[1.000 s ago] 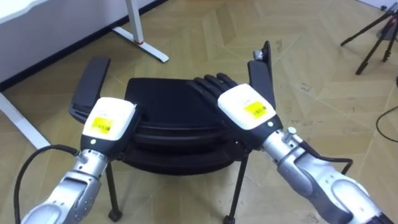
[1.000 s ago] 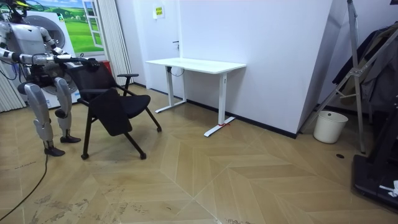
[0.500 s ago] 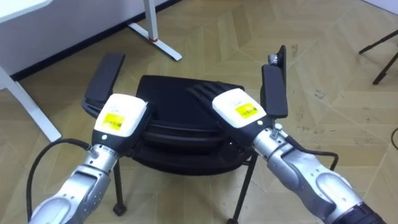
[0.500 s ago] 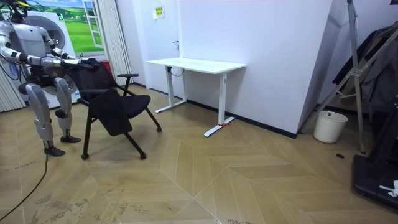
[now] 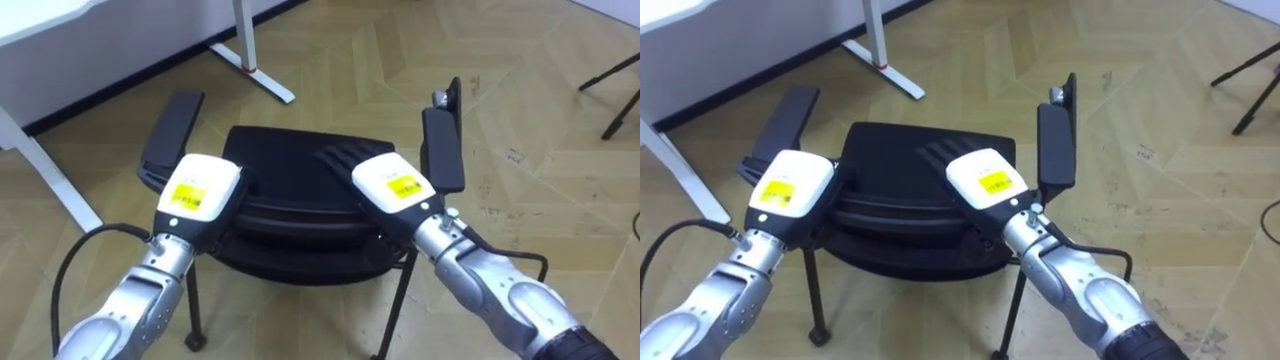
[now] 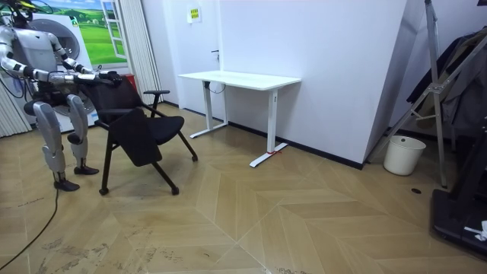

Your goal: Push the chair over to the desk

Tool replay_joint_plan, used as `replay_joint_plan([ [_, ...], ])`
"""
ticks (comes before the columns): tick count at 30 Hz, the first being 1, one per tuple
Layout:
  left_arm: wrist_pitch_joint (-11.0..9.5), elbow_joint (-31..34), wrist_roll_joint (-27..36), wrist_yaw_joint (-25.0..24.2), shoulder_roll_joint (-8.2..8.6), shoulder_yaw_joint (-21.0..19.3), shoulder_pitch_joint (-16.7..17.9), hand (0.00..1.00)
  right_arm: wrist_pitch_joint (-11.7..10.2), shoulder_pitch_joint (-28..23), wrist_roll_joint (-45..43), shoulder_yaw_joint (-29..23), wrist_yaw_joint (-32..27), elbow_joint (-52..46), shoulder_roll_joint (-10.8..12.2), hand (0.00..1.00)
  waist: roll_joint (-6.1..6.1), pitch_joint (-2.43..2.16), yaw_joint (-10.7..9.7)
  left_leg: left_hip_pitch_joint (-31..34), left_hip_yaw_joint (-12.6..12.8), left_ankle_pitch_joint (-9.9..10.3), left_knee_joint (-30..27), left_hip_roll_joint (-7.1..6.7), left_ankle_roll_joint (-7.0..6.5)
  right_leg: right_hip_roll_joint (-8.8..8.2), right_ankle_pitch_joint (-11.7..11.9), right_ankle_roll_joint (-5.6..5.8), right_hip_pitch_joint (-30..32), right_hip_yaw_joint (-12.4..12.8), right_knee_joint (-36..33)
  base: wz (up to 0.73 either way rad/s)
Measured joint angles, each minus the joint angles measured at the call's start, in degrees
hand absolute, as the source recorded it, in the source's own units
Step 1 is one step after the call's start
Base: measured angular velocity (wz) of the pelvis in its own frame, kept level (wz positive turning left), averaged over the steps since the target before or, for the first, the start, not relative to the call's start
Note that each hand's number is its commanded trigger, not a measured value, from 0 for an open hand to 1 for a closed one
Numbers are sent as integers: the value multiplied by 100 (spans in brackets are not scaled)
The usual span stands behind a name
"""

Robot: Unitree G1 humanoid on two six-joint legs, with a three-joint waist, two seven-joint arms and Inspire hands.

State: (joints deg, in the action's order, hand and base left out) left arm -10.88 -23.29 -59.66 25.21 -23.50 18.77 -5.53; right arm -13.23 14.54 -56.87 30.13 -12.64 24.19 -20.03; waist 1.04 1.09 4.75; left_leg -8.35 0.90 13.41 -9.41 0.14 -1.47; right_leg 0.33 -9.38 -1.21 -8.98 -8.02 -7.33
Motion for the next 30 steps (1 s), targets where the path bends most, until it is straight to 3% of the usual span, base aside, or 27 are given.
replay_joint_plan([
  [1,-15,-26,0,6,13,-2,0,100,-40,-1,-55,-6,-80,66,3,59,-5,-7,0,-14,-6,0,1,-16,0,-13,-2,3,-34,2,32,0],
  [2,-25,-26,0,8,14,-8,-1,100,-63,-1,-93,-16,-135,97,3,100,0,-10,-2,-16,-7,0,1,-25,0,-18,-2,3,-46,3,55,0],
  [12,-92,-147,-10,-27,21,30,-27,100,-421,-30,-420,-1,-913,658,7,100,29,-30,-65,-102,-20,0,-8,-79,-1,-32,-7,11,-164,7,72,3],
  [22,-140,-298,0,-46,67,83,-118,100,-392,-30,-647,12,-1450,971,54,100,-22,-66,-80,-134,-20,0,-8,-85,-1,-51,-9,16,-200,6,72,1],
  [30,-175,-302,6,-33,71,108,-118,100,-333,-47,-704,17,-1538,984,54,100,-27,-72,-86,-145,-64,0,-5,-84,-1,-50,-11,19,-206,5,72,0],
])
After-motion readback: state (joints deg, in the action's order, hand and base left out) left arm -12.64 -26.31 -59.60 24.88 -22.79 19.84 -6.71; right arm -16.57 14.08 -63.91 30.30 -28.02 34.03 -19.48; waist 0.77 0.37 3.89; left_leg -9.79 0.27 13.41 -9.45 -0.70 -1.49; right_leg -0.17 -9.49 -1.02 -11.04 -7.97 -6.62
